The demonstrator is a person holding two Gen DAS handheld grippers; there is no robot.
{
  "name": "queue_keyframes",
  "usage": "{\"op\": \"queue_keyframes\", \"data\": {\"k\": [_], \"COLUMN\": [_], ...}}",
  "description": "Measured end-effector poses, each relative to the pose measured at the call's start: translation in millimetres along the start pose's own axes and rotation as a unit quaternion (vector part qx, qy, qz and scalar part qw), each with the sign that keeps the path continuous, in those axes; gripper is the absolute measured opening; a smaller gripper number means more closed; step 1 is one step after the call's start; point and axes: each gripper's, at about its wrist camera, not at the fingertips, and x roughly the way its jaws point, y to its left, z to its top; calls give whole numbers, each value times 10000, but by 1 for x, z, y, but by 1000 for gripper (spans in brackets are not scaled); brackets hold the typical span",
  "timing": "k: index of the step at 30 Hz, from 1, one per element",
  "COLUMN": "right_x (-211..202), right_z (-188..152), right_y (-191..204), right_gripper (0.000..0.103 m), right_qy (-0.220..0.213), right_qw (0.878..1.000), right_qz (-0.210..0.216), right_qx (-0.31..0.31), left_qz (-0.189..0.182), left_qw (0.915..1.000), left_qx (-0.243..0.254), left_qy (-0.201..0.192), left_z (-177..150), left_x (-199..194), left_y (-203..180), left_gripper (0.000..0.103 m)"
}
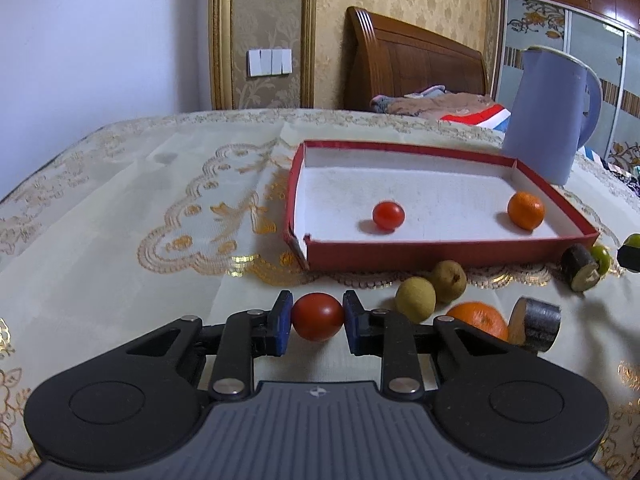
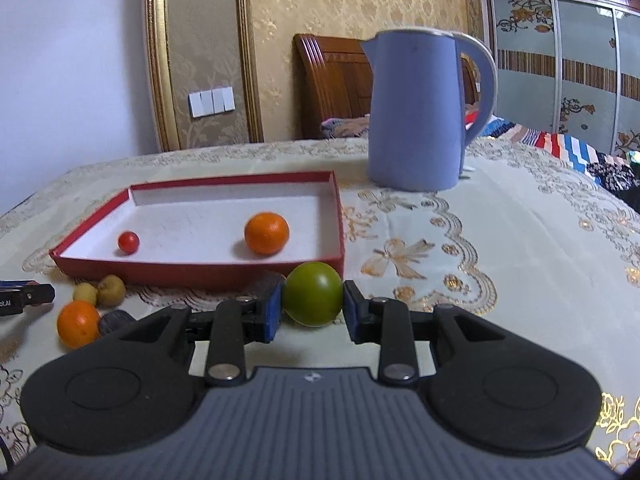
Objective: Organize fruits
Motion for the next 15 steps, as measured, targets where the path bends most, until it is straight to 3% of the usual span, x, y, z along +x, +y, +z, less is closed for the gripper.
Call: {"op": "queue_keyframes", "data": {"k": [15], "right_x": [26], "right_z": [24], "right_y": [31], "right_gripper": [30], "right_qy": [-33], "right_qw": [9998], "right_qz": [117], "right_qx": [-159], "left_qz": [-77], "left_qw": [9996], "left_qx": [201], "left_qy": [-171], "left_z": [42], "left_x": [14], "left_y": [-37], "left_gripper": [26]}}
